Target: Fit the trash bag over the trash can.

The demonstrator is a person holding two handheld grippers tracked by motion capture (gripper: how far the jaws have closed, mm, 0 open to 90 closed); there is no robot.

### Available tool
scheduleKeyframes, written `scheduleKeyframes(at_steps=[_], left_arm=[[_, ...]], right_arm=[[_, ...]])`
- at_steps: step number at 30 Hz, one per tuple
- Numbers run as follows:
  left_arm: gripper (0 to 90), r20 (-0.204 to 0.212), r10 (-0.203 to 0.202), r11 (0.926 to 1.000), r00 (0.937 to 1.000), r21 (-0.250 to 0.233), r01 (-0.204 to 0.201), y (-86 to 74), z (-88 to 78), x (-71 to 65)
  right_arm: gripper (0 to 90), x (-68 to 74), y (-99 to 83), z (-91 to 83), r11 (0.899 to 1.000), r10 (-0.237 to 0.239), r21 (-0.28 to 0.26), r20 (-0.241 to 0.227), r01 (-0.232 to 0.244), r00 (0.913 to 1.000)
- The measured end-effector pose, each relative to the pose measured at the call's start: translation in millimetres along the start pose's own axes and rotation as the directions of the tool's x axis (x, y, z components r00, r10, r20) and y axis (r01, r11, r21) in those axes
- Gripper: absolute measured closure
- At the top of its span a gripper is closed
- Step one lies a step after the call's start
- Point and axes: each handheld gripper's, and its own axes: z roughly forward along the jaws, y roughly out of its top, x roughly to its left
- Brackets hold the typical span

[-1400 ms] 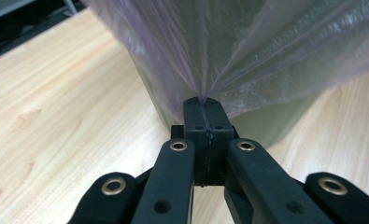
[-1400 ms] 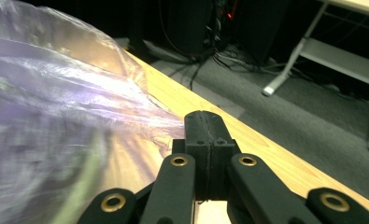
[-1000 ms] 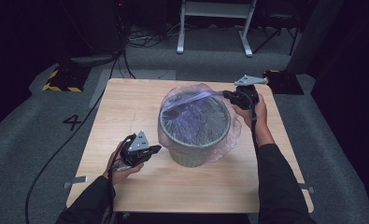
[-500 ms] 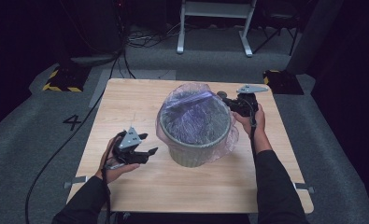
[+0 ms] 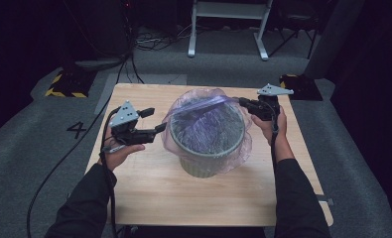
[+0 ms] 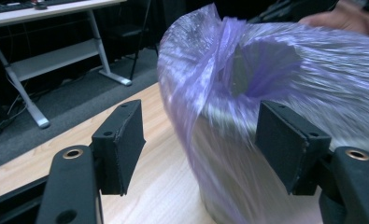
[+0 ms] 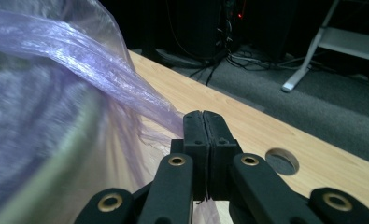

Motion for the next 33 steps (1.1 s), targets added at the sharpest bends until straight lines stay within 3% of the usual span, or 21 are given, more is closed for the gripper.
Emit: scheduleKeyframes(at_steps=[4,7,9,12,15,21,27,29,33], left_arm=[[35.3,0.000,0.007,0.9997,1.0000,0.025,-0.007,8.0,15.3,5.2],[54.7,-0.062,0.075,0.9959,0.9953,0.055,-0.071,12.3,21.1,5.9],[63.8,-0.072,0.104,0.9930,0.9919,0.064,-0.100,12.7,24.1,6.3],[79.1,-0.082,0.100,0.9932,0.9916,0.068,-0.095,10.7,28.5,11.0],[88.6,-0.064,0.079,0.9948,0.9949,0.070,-0.074,7.4,34.2,15.3],[89.9,-0.056,0.059,0.9961,0.9967,0.070,-0.055,5.0,43.4,17.7],[89.9,-0.087,0.008,0.9977,0.9962,0.068,-0.002,0.1,53.0,27.3],[89.9,-0.076,-0.017,0.9978,0.9969,0.062,0.021,-2.1,55.5,29.4],[89.9,-0.075,-0.023,0.9965,0.9969,0.079,0.029,-6.3,63.5,30.6]], right_arm=[[88.3,3.6,5.2,-3.8,1.000,-0.024,-0.006,-0.002,0.024,0.9997],[88.2,5.1,7.0,-6.2,0.999,-0.043,-0.011,-0.011,0.043,0.9990],[88.2,5.7,7.5,-7.5,0.998,-0.055,-0.017,-0.016,0.054,0.9984],[88.2,6.4,7.4,-7.2,0.998,-0.060,-0.017,-0.021,0.060,0.9980],[87.7,7.8,7.1,-4.4,0.998,-0.065,-0.018,-0.031,0.064,0.9974],[87.5,10.6,5.7,3.1,0.996,-0.086,0.010,-0.023,0.086,0.9961],[87.5,8.1,1.8,15.2,0.999,-0.048,0.016,-0.022,0.048,0.9986],[87.5,9.2,-0.1,19.6,0.998,-0.048,0.033,-0.022,0.049,0.9986],[87.6,8.5,-3.4,23.9,0.998,-0.035,0.045,-0.024,0.036,0.9991]])
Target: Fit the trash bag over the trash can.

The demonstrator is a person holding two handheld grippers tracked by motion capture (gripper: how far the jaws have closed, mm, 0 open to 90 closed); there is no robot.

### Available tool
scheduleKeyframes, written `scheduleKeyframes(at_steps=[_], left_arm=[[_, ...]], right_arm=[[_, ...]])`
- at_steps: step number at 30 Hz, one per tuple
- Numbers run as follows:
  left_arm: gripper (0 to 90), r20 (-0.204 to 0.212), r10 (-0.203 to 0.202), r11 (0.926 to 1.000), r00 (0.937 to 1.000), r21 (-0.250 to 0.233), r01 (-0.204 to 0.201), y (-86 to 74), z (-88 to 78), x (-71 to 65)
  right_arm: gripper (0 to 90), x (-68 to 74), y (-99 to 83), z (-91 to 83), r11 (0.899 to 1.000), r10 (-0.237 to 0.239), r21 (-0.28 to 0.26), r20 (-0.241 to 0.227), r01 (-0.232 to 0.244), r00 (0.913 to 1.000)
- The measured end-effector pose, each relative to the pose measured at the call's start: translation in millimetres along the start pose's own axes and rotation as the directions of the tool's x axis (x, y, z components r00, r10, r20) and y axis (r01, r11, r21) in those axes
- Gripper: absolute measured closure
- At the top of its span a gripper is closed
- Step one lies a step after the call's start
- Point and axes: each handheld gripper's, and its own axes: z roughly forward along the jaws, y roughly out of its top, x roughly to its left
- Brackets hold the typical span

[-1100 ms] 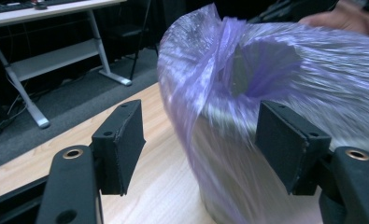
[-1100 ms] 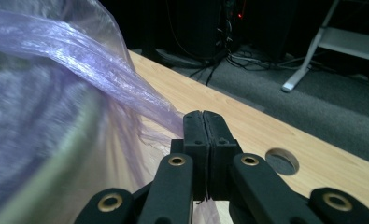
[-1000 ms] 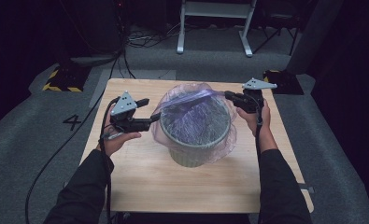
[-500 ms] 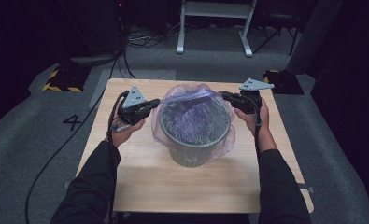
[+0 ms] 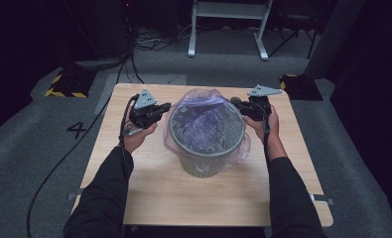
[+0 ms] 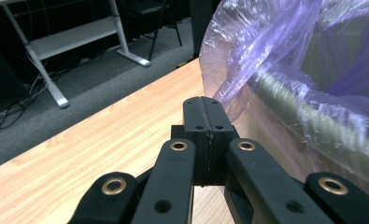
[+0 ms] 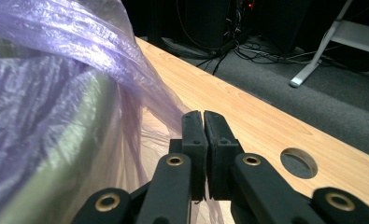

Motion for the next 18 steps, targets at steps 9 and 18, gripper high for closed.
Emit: scheduleKeyframes(at_steps=[9,18], left_arm=[[89.9,0.021,-0.040,0.9991,0.9990,0.016,0.040,-1.5,25.0,-2.4],[89.9,0.035,-0.105,0.9914,0.9938,0.082,0.102,-16.5,41.3,3.1]], right_arm=[[88.3,-1.0,-13.6,18.6,0.998,0.055,0.034,-0.036,-0.054,0.9978],[88.2,-3.3,-35.3,30.2,0.986,0.113,0.131,-0.102,-0.099,0.9883]])
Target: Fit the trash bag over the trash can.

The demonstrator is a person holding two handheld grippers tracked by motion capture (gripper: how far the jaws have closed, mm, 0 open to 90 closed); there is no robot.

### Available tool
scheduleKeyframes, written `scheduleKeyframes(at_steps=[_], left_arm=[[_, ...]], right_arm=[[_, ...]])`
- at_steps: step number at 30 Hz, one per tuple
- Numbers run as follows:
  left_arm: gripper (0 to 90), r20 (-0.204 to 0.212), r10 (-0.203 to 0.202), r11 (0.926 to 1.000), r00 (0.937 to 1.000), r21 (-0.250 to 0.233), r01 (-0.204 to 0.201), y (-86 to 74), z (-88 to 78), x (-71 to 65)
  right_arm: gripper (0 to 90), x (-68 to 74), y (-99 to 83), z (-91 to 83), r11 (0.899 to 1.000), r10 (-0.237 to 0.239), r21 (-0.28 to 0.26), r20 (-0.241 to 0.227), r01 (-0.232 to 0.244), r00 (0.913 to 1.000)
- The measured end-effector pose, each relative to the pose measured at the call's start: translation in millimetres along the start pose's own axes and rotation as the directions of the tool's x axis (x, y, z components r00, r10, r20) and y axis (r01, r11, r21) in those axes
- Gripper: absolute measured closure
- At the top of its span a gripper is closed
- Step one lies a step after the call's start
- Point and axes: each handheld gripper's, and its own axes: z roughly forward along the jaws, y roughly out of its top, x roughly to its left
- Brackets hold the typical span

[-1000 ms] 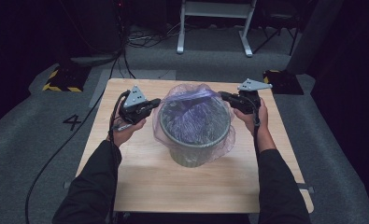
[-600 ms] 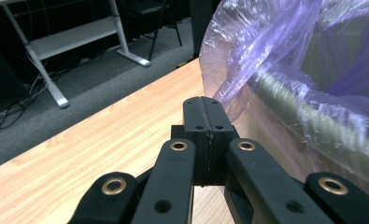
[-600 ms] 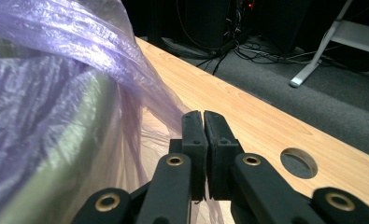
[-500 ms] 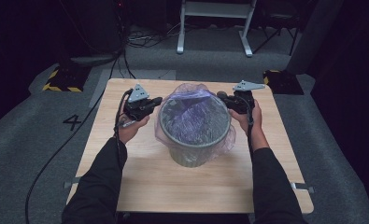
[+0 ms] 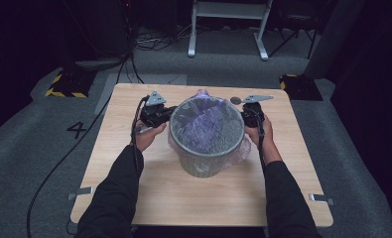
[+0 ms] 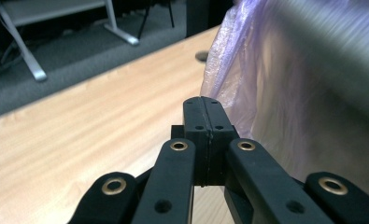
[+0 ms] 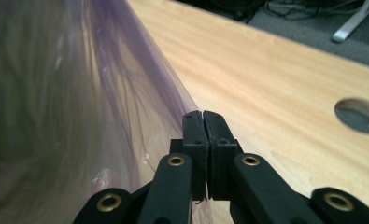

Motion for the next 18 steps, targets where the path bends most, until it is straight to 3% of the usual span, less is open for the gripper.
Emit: scheduleKeyframes(at_steps=[4,8,10,12,18], left_arm=[[89.9,0.019,-0.027,0.9992,0.9995,0.028,0.027,-11.0,4.2,4.0],[89.9,0.038,-0.011,0.9993,0.9992,0.037,0.009,-17.4,0.4,2.0],[89.7,0.038,-0.005,0.9994,0.9993,0.035,0.004,-20.9,-3.2,1.7],[79.9,0.041,-0.001,0.9995,0.9991,0.030,0.000,-23.8,-9.0,1.1],[61.6,0.036,0.042,0.9985,0.9984,0.033,-0.044,-34.4,-31.9,-1.9]], right_arm=[[88.1,-0.7,-8.5,4.9,0.999,0.005,0.050,0.008,-0.006,1.0000],[84.0,-1.1,-18.4,5.1,0.999,0.008,0.053,-0.010,-0.008,0.9999],[74.1,-1.6,-23.3,3.7,0.999,0.015,0.048,-0.024,-0.014,0.9996],[58.8,-2.3,-26.1,0.7,0.998,0.027,0.052,0.010,-0.028,0.9996],[44.4,-9.8,-33.5,-25.9,1.000,0.027,0.012,0.065,-0.028,0.9975]])
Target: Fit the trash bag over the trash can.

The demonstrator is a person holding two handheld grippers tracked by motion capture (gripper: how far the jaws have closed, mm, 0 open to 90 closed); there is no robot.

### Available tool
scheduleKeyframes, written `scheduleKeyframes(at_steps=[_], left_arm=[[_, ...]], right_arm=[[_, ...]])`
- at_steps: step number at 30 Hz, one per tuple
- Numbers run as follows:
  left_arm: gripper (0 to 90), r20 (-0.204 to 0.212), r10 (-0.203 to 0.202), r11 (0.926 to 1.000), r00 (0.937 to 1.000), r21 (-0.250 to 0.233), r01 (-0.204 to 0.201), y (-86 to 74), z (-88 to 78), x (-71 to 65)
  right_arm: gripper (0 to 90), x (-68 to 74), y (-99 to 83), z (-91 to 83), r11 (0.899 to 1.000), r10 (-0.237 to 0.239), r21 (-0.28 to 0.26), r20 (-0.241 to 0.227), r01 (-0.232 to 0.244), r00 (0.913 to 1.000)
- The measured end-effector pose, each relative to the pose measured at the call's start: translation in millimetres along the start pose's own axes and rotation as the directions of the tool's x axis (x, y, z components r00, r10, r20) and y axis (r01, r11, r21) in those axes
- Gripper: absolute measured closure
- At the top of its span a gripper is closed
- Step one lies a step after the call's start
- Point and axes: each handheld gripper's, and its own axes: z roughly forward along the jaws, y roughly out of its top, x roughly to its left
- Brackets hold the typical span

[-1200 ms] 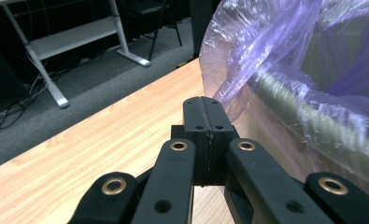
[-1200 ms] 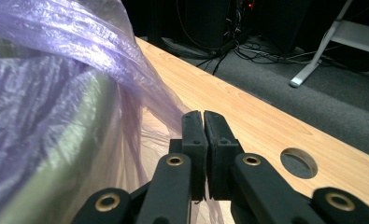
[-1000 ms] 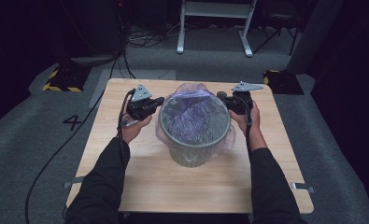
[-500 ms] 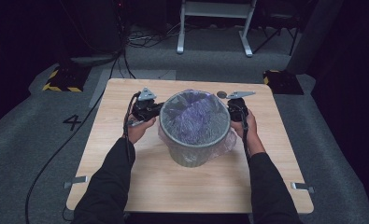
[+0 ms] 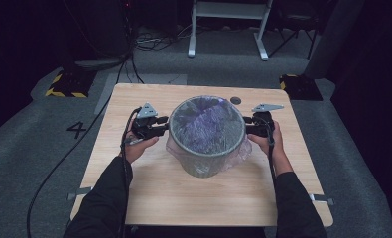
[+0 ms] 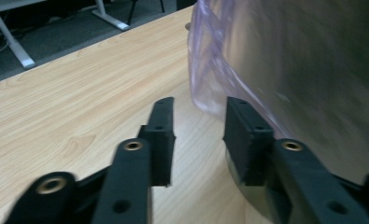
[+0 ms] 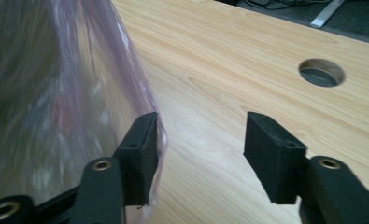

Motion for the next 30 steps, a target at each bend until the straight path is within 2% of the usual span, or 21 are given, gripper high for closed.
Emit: scheduleKeyframes(at_steps=[3,6,8,13,16,19,21,23,25,27,28,30], left_arm=[[52.6,-0.008,0.029,0.9996,0.9995,-0.004,-0.029,-8.1,-12.9,-6.1],[42.3,-0.015,0.060,0.9982,0.9981,-0.003,-0.060,-16.5,-24.0,-16.3],[35.9,-0.002,0.081,0.9967,0.9967,-0.008,-0.081,-19.0,-29.6,-22.4],[23.6,0.082,0.110,0.9939,0.9905,-0.017,-0.109,-21.4,-38.7,-40.6],[22.4,0.126,0.136,0.9906,0.9828,-0.032,-0.133,-19.3,-41.6,-51.8],[22.4,0.147,0.144,0.9895,0.9786,-0.036,-0.140,-17.1,-40.2,-58.9],[23.9,0.157,0.151,0.9885,0.9760,-0.034,-0.147,-16.0,-38.4,-63.5],[28.5,0.150,0.165,0.9862,0.9748,-0.026,-0.163,-14.9,-36.8,-67.5],[36.6,0.157,0.176,0.9844,0.9719,-0.020,-0.175,-14.1,-36.2,-69.3],[47.4,0.163,0.183,0.9831,0.9696,-0.022,-0.182,-13.9,-36.0,-70.7],[52.5,0.168,0.189,0.9820,0.9676,-0.022,-0.188,-13.9,-35.9,-71.4],[60.7,0.181,0.202,0.9791,0.9624,-0.019,-0.202,-13.9,-35.4,-72.0]], right_arm=[[40.4,-3.5,-5.0,-13.1,1.000,-0.023,0.004,0.014,0.023,0.9996],[35.5,-7.8,-10.8,-29.0,0.999,-0.033,-0.002,0.054,0.033,0.9980],[34.2,-10.6,-15.2,-39.8,0.998,-0.055,-0.006,0.075,0.056,0.9957],[31.4,-15.5,-26.8,-60.0,0.996,-0.085,0.014,0.120,0.084,0.9891],[31.6,-17.9,-32.5,-67.9,0.995,-0.104,0.023,0.152,0.102,0.9830],[30.8,-13.7,-33.0,-77.9,0.994,-0.098,-0.031,0.107,0.101,0.9894],[30.4,-4.0,-30.6,-87.8,0.988,-0.123,-0.087,0.055,0.127,0.9909],[28.6,9.3,-29.3,-97.4,0.976,-0.175,-0.126,0.022,0.176,0.9844],[27.0,23.4,-29.9,-103.7,0.964,-0.234,-0.139,-0.035,0.227,0.9716],[25.6,39.4,-32.1,-107.3,0.948,-0.299,-0.147,-0.101,0.283,0.9488],[24.3,47.2,-32.8,-107.6,0.940,-0.326,-0.142,-0.116,0.309,0.9383],[24.1,61.2,-33.7,-105.9,0.931,-0.354,-0.131,-0.117,0.339,0.9277]])
